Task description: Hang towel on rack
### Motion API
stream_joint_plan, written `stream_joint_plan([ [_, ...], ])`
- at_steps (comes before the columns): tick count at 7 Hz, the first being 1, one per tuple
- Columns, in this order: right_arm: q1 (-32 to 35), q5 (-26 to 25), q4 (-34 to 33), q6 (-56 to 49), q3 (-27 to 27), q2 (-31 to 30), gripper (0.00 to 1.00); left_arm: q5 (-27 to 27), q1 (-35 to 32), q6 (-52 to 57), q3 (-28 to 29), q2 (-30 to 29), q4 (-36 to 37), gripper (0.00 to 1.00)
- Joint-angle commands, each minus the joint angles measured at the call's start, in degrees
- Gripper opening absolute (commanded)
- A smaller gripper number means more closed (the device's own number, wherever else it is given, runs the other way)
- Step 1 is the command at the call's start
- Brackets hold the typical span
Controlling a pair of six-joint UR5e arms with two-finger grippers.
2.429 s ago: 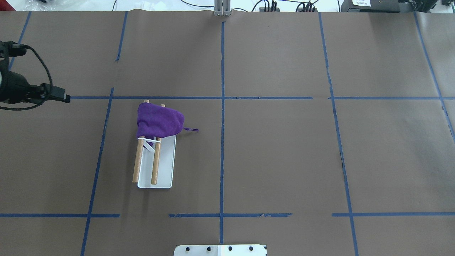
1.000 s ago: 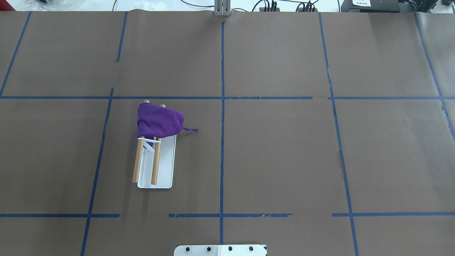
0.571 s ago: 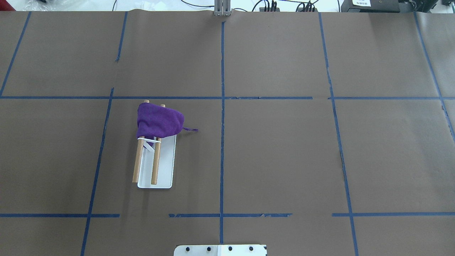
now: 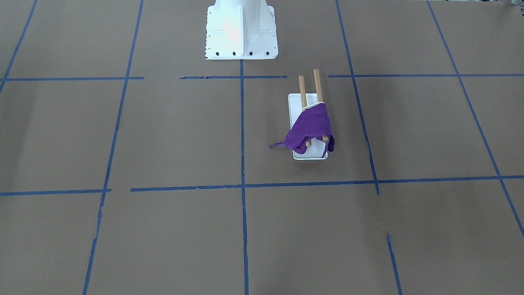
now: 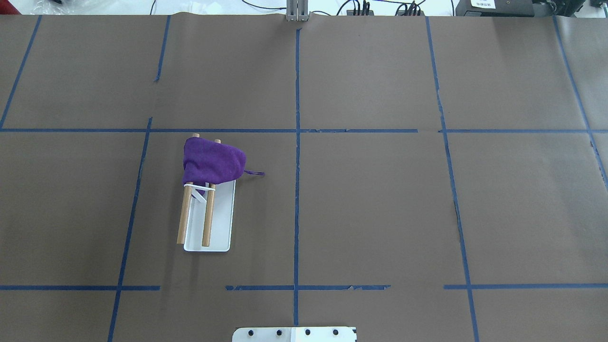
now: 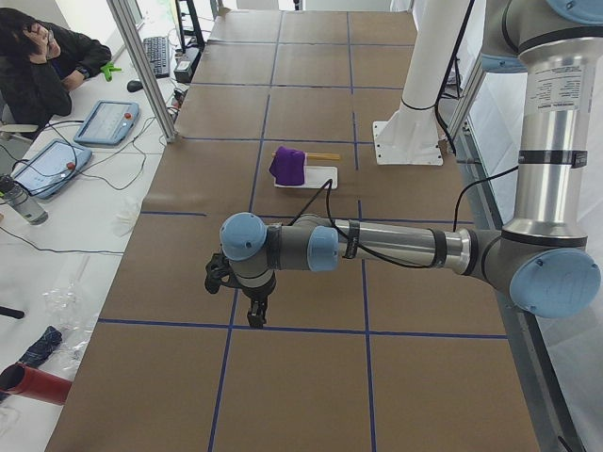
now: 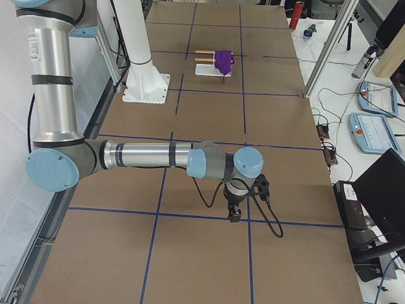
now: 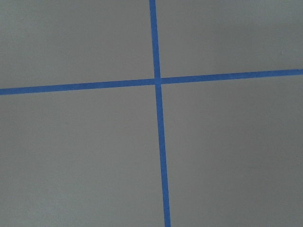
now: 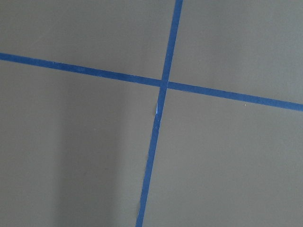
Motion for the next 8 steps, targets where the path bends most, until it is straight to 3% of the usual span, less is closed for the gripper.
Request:
stream_joint_plan([
  [1, 0.2, 0.0, 0.0, 4.0, 2.2, 0.1, 1.00, -0.4, 0.0, 0.2, -1.2, 0.0, 0.0, 1.00],
  [8, 0.2, -0.3, 0.0, 6.5, 4.3, -0.6, 1.00, 0.2, 0.0, 0.0, -2.8, 0.1, 0.1, 1.00],
])
